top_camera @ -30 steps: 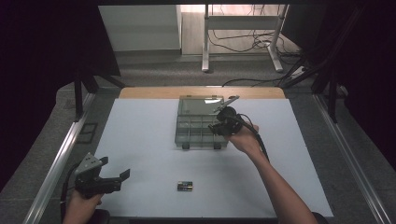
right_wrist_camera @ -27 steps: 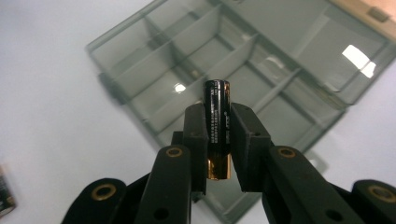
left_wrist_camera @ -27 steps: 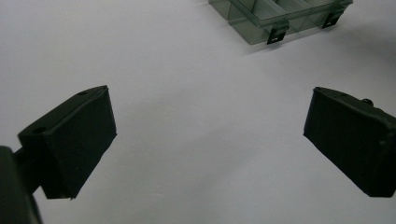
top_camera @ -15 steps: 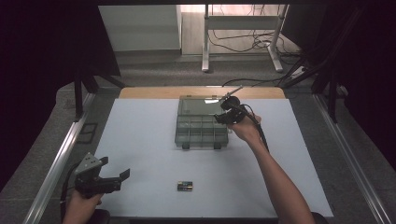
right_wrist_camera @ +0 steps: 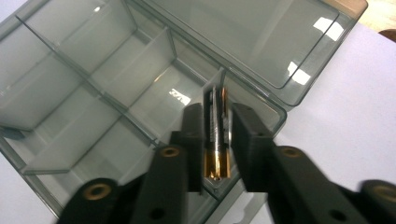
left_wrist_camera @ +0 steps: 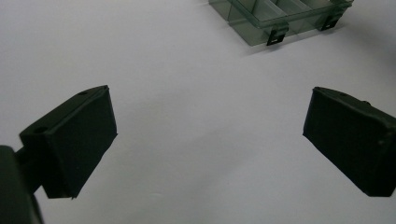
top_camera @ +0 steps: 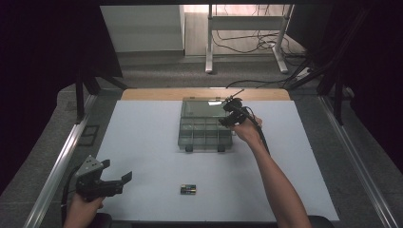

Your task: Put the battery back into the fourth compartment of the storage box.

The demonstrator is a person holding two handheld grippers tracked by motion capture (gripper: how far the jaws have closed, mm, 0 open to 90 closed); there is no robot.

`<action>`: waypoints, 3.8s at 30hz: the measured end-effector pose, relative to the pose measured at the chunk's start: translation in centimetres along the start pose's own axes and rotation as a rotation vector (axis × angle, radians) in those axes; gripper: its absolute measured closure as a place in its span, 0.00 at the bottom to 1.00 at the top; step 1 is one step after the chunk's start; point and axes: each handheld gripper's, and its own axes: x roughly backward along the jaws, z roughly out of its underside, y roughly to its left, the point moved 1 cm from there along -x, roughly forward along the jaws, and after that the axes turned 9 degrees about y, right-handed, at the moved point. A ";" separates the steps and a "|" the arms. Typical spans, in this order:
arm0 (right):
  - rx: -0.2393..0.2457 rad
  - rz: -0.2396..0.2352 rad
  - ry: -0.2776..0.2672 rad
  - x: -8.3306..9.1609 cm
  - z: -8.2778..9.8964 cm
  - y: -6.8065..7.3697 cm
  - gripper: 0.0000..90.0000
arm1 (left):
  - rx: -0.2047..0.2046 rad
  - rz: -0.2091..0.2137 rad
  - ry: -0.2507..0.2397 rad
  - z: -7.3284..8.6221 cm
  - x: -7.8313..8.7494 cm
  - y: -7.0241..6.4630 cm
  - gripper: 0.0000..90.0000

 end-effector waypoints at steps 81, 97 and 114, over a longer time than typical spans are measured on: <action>0.438 -0.177 0.077 1.2 7.7 18.7 0.42 | -0.003 -0.001 -0.010 0.0 0.1 0.0 0.04; 0.509 -0.253 0.166 -1.1 7.8 20.0 0.75 | 0.000 0.005 -0.011 0.1 0.1 0.0 0.04; 0.527 -0.214 0.156 -1.4 7.9 19.8 0.85 | -0.002 0.006 -0.011 0.1 0.1 0.0 0.04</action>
